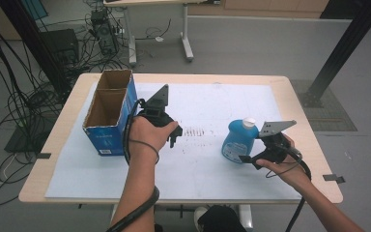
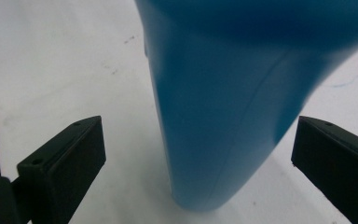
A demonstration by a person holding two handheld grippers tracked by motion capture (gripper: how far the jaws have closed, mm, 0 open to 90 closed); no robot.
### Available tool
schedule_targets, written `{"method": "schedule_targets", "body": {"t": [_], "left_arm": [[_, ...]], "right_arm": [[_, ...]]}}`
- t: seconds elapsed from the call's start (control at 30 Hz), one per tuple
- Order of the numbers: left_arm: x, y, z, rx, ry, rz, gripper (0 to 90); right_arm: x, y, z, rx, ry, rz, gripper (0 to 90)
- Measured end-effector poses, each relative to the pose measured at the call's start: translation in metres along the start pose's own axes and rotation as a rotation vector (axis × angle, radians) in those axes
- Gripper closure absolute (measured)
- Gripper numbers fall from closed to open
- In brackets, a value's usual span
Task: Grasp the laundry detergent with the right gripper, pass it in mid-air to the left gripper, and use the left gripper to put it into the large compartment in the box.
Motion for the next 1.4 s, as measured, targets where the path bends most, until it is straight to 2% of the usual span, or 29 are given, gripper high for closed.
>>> {"method": "schedule_targets", "body": {"t": [0.53, 0.93, 1.4], "left_arm": [[0.001, 0.001, 0.003, 0.002, 0.003, 0.006, 7.3], [0.002, 0.001, 0.001, -0.005, 0.002, -0.003, 7.3], [-0.001, 0.001, -0.002, -0.013, 0.000, 0.003, 7.3]], "right_arm": [[-0.002, -0.004, 0.018, -0.100, -0.016, 0.026, 2.2], [0.000, -0.002, 0.022, -0.128, -0.030, 0.023, 1.9], [0.000, -0.001, 0.019, -0.142, -0.041, 0.019, 1.8]]}}
Point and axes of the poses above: each handheld gripper's, and its own axes: z roughly forward along the jaws, y roughly out of its top, x roughly to its left, the point moved 1 cm from there along z, roughly forward along the jaws, and after that the axes turned 4 degrees about -x, right-handed, at the moved point
